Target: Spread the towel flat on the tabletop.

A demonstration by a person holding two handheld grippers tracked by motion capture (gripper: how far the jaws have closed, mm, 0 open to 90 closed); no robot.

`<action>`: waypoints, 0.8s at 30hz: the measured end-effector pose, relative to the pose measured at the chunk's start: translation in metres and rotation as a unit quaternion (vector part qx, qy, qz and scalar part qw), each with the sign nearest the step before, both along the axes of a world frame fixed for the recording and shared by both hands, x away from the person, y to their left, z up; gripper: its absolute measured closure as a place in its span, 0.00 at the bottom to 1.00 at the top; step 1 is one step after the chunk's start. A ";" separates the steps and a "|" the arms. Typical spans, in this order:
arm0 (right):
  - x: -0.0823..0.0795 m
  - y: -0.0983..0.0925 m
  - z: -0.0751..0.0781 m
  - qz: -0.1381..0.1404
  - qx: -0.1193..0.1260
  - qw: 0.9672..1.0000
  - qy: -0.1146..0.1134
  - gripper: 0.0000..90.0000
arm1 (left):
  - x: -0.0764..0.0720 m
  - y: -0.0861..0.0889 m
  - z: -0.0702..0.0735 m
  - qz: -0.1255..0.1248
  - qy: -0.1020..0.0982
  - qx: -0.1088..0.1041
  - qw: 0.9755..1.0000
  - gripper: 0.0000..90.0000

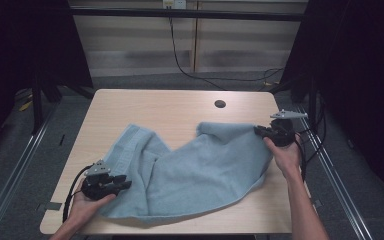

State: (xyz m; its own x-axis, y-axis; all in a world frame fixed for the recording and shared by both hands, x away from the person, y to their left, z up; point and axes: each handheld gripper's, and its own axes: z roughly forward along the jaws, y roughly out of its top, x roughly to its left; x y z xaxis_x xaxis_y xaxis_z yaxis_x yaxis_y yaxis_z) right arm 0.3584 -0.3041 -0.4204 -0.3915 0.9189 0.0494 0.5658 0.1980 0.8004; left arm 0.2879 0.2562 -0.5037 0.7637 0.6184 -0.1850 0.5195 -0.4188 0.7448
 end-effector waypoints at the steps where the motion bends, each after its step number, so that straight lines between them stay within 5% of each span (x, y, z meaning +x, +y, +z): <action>1: 0.004 -0.003 0.000 -0.009 0.001 1.000 0.000 0.91 | -0.003 -0.001 0.001 -0.005 0.003 -0.003 1.000 0.72; 3: 0.011 -0.007 -0.005 -0.031 0.007 0.999 -0.002 0.73 | -0.006 -0.003 0.002 -0.013 0.005 -0.009 1.000 0.72; 9: 0.002 -0.003 -0.010 -0.028 0.016 0.999 -0.008 0.58 | 0.005 -0.004 0.014 -0.005 -0.011 -0.042 0.999 0.73; 16: -0.030 0.036 -0.031 0.051 0.039 0.998 0.019 0.49 | 0.035 -0.013 0.027 0.012 -0.021 -0.051 0.998 0.63; 22: -0.065 0.083 -0.050 0.134 0.049 0.988 0.056 0.45 | 0.064 -0.023 0.025 0.038 -0.019 -0.068 0.997 0.48; 24: -0.075 0.091 -0.057 0.146 0.055 0.985 0.067 0.45 | 0.069 -0.025 0.017 0.046 -0.011 -0.051 0.998 0.46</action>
